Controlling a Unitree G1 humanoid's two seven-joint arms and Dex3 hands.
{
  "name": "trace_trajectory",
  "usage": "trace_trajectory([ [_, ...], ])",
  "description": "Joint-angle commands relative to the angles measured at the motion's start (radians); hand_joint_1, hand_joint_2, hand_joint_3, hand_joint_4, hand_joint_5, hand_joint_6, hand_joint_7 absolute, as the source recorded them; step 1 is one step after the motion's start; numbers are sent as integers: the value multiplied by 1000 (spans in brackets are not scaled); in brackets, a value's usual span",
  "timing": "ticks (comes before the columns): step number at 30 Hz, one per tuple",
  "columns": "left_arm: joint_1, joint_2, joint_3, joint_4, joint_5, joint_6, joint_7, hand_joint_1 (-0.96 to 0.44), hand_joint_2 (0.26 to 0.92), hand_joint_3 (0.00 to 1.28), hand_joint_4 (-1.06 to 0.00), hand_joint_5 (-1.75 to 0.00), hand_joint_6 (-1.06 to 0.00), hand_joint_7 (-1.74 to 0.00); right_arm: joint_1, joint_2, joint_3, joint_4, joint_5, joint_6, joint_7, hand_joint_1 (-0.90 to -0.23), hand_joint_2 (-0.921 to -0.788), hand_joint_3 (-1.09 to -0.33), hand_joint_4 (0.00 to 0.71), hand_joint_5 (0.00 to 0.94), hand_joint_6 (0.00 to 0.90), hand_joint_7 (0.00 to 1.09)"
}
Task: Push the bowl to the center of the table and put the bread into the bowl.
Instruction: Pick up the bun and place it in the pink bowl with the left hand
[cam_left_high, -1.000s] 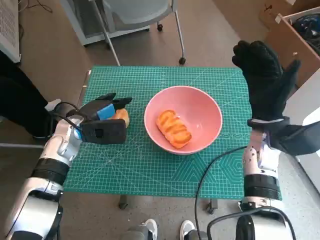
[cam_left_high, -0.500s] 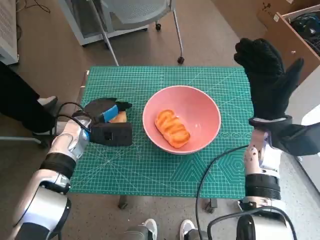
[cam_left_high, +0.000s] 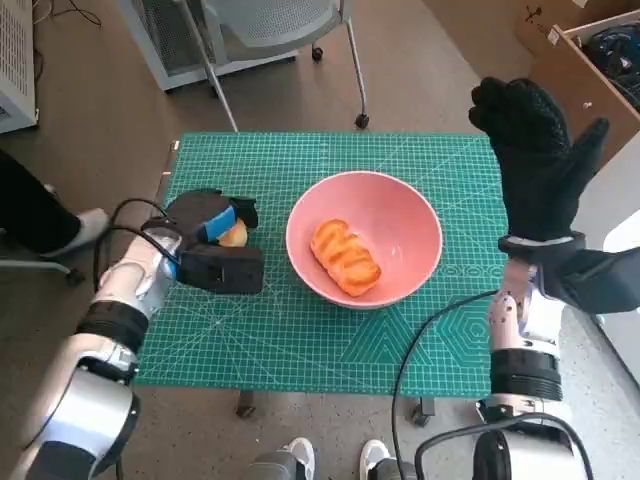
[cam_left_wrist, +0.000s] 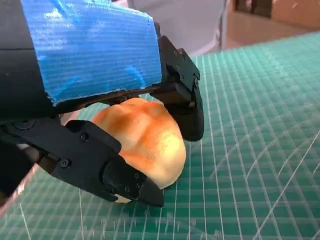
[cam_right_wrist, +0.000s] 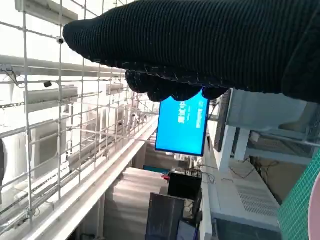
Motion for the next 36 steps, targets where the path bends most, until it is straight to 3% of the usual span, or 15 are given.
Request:
trace_trajectory([
  [1, -27, 47, 43, -82, -32, -14, -12, 1, 920, 79, -642, -1194, -650, -1161, 24, 5, 1, 6, 2, 15, 1, -520, -921, -567, 372, 2, 262, 387],
  [10, -3, 99, 146, -375, -87, 26, -80, 1, 920, 75, -648, -1193, -652, -1154, 26, 4, 3, 0, 4, 24, 5, -516, -921, -564, 372, 2, 263, 385],
  [21, 4, 52, 200, -714, -94, 88, -140, 1, 920, 51, -680, -1161, -675, -1125, 26, 8, 5, -4, 2, 28, 3, -523, -921, -559, 370, 0, 268, 381],
  [29, -4, -22, 169, -772, -97, 19, -145, 1, 920, 68, -627, -1138, -692, -1183, 26, 9, 8, 2, -5, 18, 2, -527, -921, -556, 371, 1, 262, 372],
  [36, -46, -80, 133, -722, -106, -67, -180, 1, 920, 48, -652, -1122, -710, -1151, 32, 10, 11, -11, -3, 18, 2, -525, -921, -556, 372, 1, 264, 370],
])
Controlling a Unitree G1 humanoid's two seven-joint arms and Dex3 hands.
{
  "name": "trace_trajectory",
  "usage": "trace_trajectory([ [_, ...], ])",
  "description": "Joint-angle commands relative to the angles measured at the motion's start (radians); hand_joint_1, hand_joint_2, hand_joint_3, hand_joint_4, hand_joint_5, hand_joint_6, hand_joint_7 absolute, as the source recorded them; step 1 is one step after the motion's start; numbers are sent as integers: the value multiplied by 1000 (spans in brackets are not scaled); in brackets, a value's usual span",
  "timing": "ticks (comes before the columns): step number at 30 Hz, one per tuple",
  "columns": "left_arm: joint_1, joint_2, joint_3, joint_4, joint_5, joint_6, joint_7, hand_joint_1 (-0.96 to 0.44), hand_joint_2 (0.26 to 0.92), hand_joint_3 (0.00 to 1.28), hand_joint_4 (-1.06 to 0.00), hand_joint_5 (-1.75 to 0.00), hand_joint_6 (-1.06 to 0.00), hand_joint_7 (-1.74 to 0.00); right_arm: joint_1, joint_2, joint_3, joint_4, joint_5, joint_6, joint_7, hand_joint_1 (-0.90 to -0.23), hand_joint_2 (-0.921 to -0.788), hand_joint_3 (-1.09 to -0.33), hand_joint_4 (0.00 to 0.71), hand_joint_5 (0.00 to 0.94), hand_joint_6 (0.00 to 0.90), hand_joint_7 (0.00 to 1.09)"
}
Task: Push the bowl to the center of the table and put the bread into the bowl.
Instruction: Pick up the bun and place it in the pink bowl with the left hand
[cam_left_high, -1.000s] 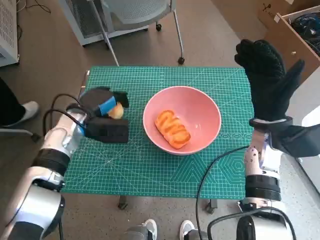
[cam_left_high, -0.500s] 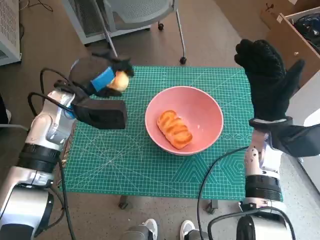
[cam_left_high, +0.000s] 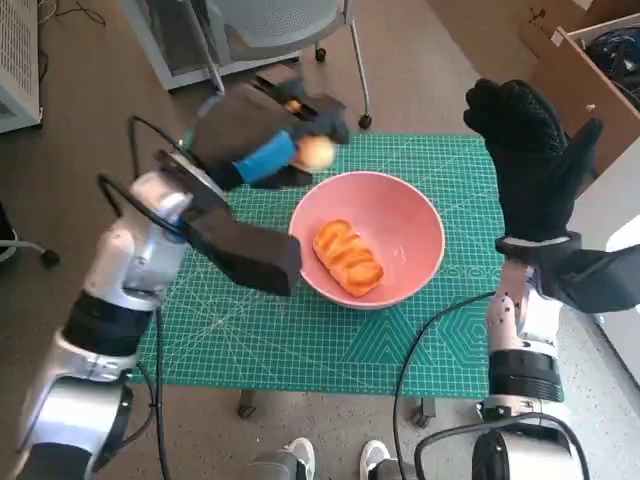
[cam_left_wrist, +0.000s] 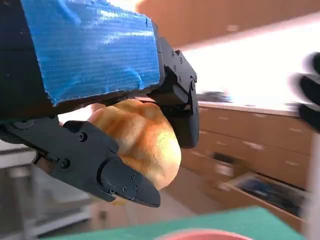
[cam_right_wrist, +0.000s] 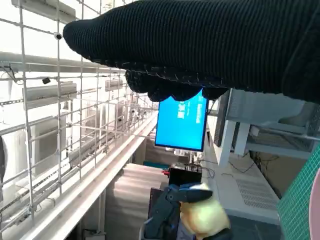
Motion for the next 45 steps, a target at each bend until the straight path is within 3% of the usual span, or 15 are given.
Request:
trace_trajectory([
  [1, -52, -33, -25, 44, -18, -58, -28, 1, 920, 47, -654, -1122, -711, -1148, 27, 6, 3, -2, -2, 8, 1, -525, -921, -556, 372, 1, 264, 370],
  [12, -124, -101, -60, 245, -33, -128, -70, 1, 921, 49, -674, -1176, -683, -1105, 42, 8, 5, -37, -2, 19, -12, -529, -921, -558, 382, 5, 261, 371],
  [15, -141, -116, -62, 321, -43, -104, -111, 0, 921, 107, -590, -1240, -632, -1178, 48, 7, 6, -43, -10, 12, -20, -528, -921, -559, 382, 5, 259, 372],
  [16, -146, -119, -63, 340, -46, -97, -122, -126, 921, 147, -526, -993, -588, -1258, 50, 7, 6, -45, -13, 10, -21, -527, -921, -560, 382, 4, 259, 373],
  [17, -149, -122, -62, 357, -52, -82, -143, -171, 921, 163, -523, -866, -571, -1289, 52, 6, 6, -46, -16, 6, -23, -527, -921, -560, 382, 4, 258, 374],
  [18, -151, -124, -61, 370, -56, -72, -157, -215, 900, 165, -495, -629, -489, -1170, 54, 5, 7, -47, -18, 3, -24, -526, -921, -560, 381, 4, 258, 374],
  [20, -148, -126, -56, 380, -71, -36, -207, -280, 878, 85, -370, -273, -378, -596, 59, 3, 7, -53, -22, -1, -29, -528, -921, -561, 377, 2, 256, 376],
  [23, -141, -127, -52, 383, -83, 7, -253, -404, 875, 31, -212, -89, -288, -236, 62, 0, 6, -53, -29, -13, -34, -531, -921, -562, 371, 0, 251, 377],
  [25, -135, -127, -51, 377, -84, 20, -262, -449, 875, 18, -165, -46, -263, -146, 62, 1, 5, -52, -30, -16, -35, -532, -921, -562, 370, 0, 249, 379],
  [34, -110, -112, -62, 385, -61, -33, -211, -635, 884, 5, -58, -2, -221, -33, 51, 6, 10, -40, -33, -22, -49, -532, -921, -564, 361, 0, 238, 387],
  [45, -84, -118, -39, 360, -102, -31, -225, -695, 899, 5, -33, 0, -215, -18, 35, 11, 15, -25, -30, -17, -40, -539, -921, -560, 352, 1, 235, 399],
])
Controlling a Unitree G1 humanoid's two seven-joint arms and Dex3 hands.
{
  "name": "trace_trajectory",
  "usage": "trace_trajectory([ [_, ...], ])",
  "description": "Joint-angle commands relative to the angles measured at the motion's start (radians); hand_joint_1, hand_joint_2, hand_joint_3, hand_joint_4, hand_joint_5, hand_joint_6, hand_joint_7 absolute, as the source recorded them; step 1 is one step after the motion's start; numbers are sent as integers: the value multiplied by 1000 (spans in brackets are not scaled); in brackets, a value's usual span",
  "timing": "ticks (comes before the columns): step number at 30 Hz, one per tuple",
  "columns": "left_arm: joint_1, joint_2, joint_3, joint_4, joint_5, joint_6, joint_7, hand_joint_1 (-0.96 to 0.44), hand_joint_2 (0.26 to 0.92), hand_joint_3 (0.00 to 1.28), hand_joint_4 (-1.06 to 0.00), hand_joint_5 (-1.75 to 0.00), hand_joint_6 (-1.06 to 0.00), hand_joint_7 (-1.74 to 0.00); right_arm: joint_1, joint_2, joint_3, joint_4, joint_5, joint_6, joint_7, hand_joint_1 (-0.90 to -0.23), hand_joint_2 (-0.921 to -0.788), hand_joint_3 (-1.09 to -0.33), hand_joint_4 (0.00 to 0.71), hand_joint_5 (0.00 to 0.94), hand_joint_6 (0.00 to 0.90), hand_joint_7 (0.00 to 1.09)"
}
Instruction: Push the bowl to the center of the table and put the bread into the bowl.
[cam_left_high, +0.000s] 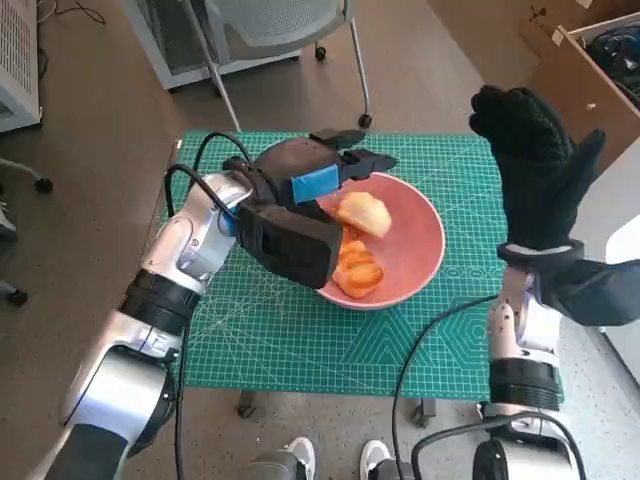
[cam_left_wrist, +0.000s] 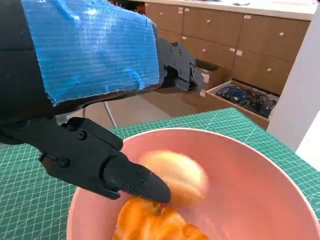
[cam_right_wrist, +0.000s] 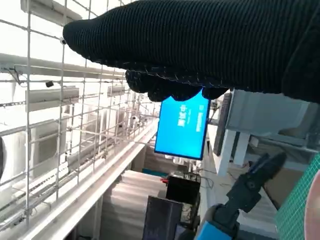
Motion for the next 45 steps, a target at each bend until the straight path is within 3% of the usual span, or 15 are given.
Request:
trace_trajectory([
  [1, 19, 2, 19, -22, -38, 6, -15, -700, 901, 6, -31, 0, -214, -17, 1, 6, 5, 19, 2, 11, 2, -540, -921, -559, 352, 1, 235, 400],
  [12, 66, 12, 73, -85, -126, 14, -28, -714, 913, 5, -33, -3, -217, -14, -7, 9, 7, 15, 7, 13, 7, -541, -921, -563, 351, 0, 235, 405],
  [20, 161, 23, 236, -200, -347, -1, -56, -719, 921, 61, -42, -5, -231, -20, -1, 9, 10, -21, 8, 23, 4, -545, -921, -562, 347, 0, 238, 410],
  [28, 279, -139, 450, -279, -717, 4, -5, -730, 921, 176, -97, -26, -250, -35, -4, 8, 17, -70, 1, 50, -13, -537, -921, -558, 355, 4, 238, 413],
  [36, 385, -199, 503, -469, -739, 38, 139, -700, 921, 318, -130, -35, -237, -44, -8, 12, 33, -113, -16, 69, -34, -541, -921, -545, 362, 6, 239, 410],
  [41, 430, -218, 501, -530, -755, 63, 158, -688, 921, 346, -140, -40, -230, -54, -14, 13, 46, -127, -27, 76, -43, -543, -921, -537, 366, 7, 247, 406],
  [42, 435, -220, 499, -540, -759, 70, 158, -683, 921, 345, -137, -50, -155, -199, -13, 12, 48, -131, -28, 77, -45, -542, -921, -536, 367, 7, 249, 405],
  [45, 451, -224, 493, -567, -772, 84, 149, -676, 921, 340, -133, -63, -63, -388, -20, 7, 55, -134, -34, 83, -49, -537, -921, -534, 367, 6, 254, 402],
])
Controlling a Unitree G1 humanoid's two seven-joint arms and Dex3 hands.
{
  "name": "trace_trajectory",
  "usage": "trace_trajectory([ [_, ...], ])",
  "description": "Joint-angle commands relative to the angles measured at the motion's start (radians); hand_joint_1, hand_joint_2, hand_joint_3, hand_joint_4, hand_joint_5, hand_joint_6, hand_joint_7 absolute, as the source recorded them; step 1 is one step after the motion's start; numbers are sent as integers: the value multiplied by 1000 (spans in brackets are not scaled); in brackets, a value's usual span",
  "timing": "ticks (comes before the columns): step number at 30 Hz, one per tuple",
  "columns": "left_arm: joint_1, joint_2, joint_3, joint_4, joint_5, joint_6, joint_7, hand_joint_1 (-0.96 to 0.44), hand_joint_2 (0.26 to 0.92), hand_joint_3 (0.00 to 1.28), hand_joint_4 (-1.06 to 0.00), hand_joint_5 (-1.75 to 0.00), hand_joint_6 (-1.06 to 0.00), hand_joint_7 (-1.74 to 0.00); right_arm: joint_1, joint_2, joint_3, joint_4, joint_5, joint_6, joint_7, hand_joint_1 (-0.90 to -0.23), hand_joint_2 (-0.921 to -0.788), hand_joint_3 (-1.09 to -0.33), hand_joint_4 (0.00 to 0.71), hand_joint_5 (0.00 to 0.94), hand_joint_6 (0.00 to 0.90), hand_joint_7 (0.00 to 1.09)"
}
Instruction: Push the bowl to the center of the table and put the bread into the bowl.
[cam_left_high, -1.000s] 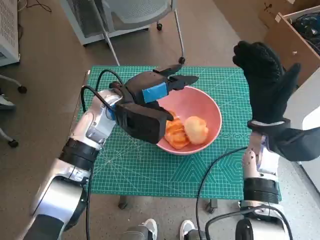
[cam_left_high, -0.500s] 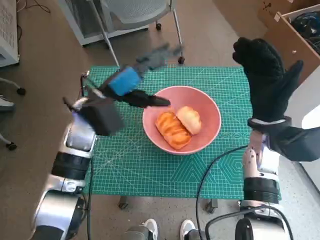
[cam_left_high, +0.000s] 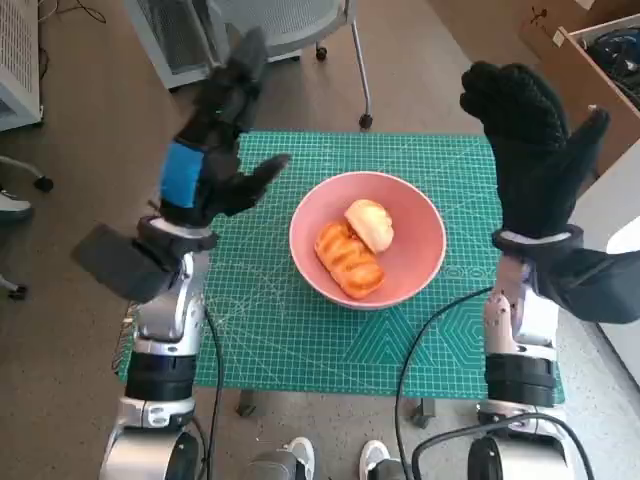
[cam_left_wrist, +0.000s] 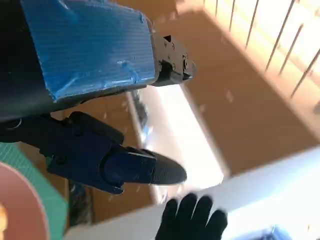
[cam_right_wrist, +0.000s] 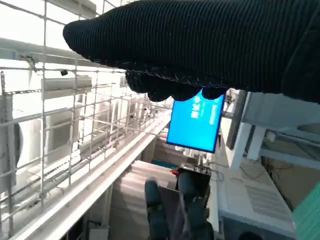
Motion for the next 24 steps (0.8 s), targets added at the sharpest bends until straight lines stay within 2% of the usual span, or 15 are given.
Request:
trace_trajectory([
  [1, 29, -16, -8, -54, -23, 29, -6, -673, 921, 339, -132, -67, -40, -434, 0, -6, 15, -8, -23, 24, -12, -535, -921, -534, 367, 6, 257, 401],
  [8, 49, -26, -17, -89, -28, 54, -8, -673, 921, 332, -114, -66, -2, -508, -7, -15, 21, -21, -27, 45, -15, -540, -921, -538, 362, 2, 268, 395],
  [13, 59, -37, -27, -107, -20, 60, -5, -668, 921, 320, -109, -66, 1, -507, 7, -19, 26, -59, -31, 68, -19, -538, -921, -532, 361, 1, 271, 390],
  [24, 55, -50, -33, -109, -30, 61, -19, -669, 921, 310, -84, -56, 1, -492, 34, -29, 38, -125, -62, 101, -46, -536, -921, -529, 360, 1, 273, 384],
])
